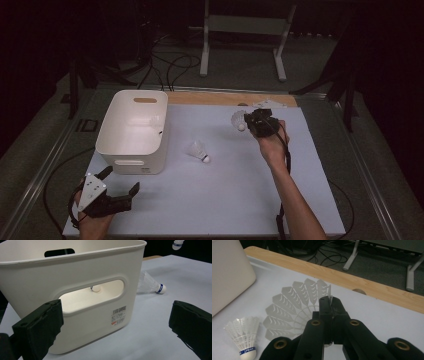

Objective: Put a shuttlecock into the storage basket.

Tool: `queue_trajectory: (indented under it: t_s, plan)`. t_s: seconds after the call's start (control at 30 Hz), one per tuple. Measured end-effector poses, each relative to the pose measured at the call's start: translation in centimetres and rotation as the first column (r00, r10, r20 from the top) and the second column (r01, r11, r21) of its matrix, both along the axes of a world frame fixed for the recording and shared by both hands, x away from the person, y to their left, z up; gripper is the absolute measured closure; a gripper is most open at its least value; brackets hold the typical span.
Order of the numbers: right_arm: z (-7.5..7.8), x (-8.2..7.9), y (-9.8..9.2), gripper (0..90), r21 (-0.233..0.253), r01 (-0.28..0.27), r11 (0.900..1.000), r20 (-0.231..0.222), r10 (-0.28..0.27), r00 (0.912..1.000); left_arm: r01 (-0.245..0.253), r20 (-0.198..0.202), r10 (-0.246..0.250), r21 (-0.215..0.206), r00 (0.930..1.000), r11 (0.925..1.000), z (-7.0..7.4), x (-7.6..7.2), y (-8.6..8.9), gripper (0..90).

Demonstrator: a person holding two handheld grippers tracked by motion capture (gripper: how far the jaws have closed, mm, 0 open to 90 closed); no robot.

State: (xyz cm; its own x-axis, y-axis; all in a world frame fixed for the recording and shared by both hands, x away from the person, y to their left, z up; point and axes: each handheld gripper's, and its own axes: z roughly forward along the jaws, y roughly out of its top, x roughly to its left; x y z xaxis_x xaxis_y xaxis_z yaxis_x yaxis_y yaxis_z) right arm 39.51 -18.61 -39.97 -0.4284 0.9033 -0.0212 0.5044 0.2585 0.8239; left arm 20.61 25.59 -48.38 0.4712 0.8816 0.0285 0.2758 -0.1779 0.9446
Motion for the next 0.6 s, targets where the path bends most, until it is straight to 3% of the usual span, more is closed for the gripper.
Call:
queue_trajectory:
  t_s: [0.6]
  plan:
    - [0.5,-0.2,1.2,89.2,0.002,-0.028,1.000,0.012,0.028,0.9995,0.001,-0.001,-0.001,0.000,1.0000,1.0000,0.0,0.0,0.0,0.0]
